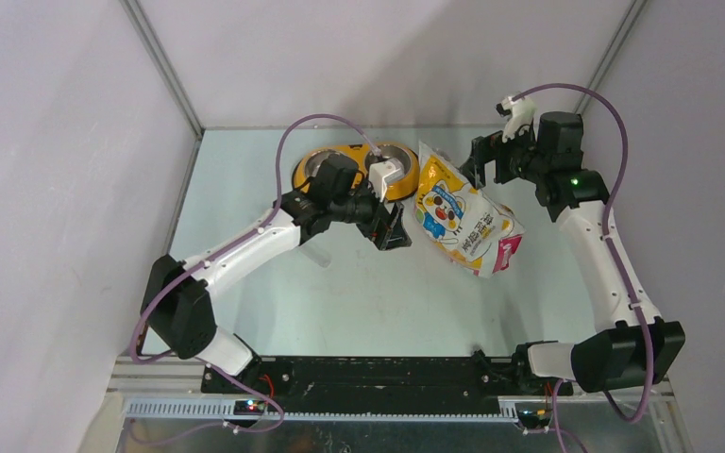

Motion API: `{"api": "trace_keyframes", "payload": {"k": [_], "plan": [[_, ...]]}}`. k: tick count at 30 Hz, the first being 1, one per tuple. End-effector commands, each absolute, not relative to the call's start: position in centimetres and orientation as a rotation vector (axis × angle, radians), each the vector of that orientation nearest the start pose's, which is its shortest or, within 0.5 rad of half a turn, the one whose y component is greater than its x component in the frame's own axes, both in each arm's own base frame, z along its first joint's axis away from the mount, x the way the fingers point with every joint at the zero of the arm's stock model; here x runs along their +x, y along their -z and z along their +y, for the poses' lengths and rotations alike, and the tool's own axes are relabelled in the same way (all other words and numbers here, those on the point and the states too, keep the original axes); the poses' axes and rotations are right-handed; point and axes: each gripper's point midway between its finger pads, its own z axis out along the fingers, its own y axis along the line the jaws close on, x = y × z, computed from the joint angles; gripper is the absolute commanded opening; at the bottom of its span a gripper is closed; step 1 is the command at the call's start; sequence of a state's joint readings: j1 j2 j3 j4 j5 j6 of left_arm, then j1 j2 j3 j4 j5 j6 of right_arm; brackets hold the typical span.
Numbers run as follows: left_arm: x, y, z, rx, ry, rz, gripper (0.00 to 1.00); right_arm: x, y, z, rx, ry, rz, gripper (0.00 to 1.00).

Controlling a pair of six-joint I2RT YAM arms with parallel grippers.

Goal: Serve the pet food
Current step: Open the pet food bag at the center of the board.

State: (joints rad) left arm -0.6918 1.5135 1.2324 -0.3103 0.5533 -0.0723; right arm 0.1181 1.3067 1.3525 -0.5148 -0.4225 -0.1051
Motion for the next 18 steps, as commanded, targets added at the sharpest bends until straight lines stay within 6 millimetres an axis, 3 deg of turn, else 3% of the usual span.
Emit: {"api": "trace_keyframes", "payload": {"k": [1,18], "plan": [[26.3,-22.8,-34.8,1.01,1.046,1.953,0.98,36.9,-31.1,11.7,-0.503,-0.439,1.912,0.99],[26.2,-22.9,-34.8,1.01,1.047,1.954,0.98,38.1,-29.7,10.9,-0.485,-0.372,1.945,0.99]]}}
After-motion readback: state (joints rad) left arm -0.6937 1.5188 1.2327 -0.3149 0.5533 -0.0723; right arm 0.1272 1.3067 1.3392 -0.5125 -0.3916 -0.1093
